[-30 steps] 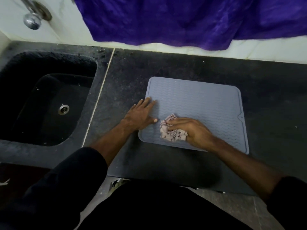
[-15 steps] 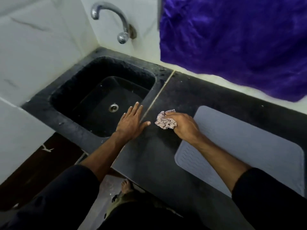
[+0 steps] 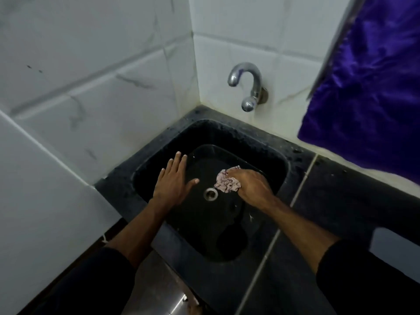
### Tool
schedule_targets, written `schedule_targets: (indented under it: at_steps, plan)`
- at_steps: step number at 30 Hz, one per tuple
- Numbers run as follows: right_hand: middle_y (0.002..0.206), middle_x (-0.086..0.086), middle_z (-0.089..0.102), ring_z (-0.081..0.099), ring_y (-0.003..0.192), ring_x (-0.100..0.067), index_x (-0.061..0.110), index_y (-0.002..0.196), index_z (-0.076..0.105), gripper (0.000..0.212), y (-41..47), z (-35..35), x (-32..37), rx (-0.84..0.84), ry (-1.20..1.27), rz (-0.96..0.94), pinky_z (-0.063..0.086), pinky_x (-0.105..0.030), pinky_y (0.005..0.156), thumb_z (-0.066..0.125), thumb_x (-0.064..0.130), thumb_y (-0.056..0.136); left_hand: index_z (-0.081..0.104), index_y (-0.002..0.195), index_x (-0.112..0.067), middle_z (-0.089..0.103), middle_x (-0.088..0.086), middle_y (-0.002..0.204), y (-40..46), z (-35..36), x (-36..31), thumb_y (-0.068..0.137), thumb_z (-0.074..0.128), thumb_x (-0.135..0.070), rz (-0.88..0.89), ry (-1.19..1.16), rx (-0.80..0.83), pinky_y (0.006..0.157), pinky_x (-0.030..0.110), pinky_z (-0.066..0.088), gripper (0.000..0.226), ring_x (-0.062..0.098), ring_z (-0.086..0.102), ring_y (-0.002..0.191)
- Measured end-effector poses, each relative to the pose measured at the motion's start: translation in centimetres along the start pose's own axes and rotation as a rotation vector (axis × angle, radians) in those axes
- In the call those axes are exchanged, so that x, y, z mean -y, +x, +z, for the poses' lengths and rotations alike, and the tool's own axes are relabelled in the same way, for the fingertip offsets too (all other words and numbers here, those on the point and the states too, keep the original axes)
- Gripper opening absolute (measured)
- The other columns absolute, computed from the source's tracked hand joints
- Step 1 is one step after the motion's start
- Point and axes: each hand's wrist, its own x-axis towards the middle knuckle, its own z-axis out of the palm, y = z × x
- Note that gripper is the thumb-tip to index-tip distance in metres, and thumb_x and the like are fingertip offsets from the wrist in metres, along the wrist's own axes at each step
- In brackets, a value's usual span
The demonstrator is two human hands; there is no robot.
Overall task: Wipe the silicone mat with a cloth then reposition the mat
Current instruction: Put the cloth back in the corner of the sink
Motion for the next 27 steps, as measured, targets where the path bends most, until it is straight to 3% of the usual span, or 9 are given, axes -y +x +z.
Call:
schedule_targets:
  at_steps: [9,18,23,27]
  plan:
    - [0.126,-0.006,0.065,0.057,0.119,-0.031,0.021,0.123,0.063,0.055,14.4,1.4,4.1,0.005,-0.057,-0.04,0.048,-0.039,0.094,0.055,0.003,0.072,0.001,0.154,-0.017,-0.005,0.003,0.161,10.6,-2.8,6.6,0.092,0.038,-0.06,0.062,-0.024,-0.06,0.119,0.046,0.011,0.083,0.025,0.001,0.148]
    - [0.144,-0.006,0.051,0.044,0.135,-0.026,0.016,0.134,0.056,0.053,26.5,1.8,2.5,0.006,-0.123,-0.124,0.035,-0.038,0.111,0.057,0.001,0.083,-0.005,0.153,-0.018,-0.008,0.002,0.161,18.8,-1.0,8.2,0.092,0.033,-0.063,0.104,-0.004,-0.086,0.119,0.042,0.011,0.084,0.023,0.0,0.148]
    - [0.128,-0.017,0.063,0.058,0.12,-0.036,0.005,0.121,0.065,0.041,31.7,2.4,0.6,-0.096,-0.117,-0.186,0.044,-0.044,0.104,0.062,0.003,0.08,-0.007,0.152,-0.019,-0.009,0.001,0.161,22.1,1.0,8.7,0.093,0.033,-0.061,0.129,0.016,-0.088,0.12,0.041,0.007,0.083,0.022,-0.003,0.148]
    - [0.126,-0.011,0.065,0.058,0.113,-0.037,0.01,0.119,0.067,0.04,35.2,3.4,-1.2,-0.141,-0.217,-0.177,0.047,-0.043,0.091,0.069,0.017,0.079,-0.008,0.152,-0.019,-0.01,0.001,0.161,23.5,2.2,9.3,0.094,0.031,-0.061,0.128,0.034,-0.074,0.119,0.04,0.005,0.082,0.021,-0.004,0.148]
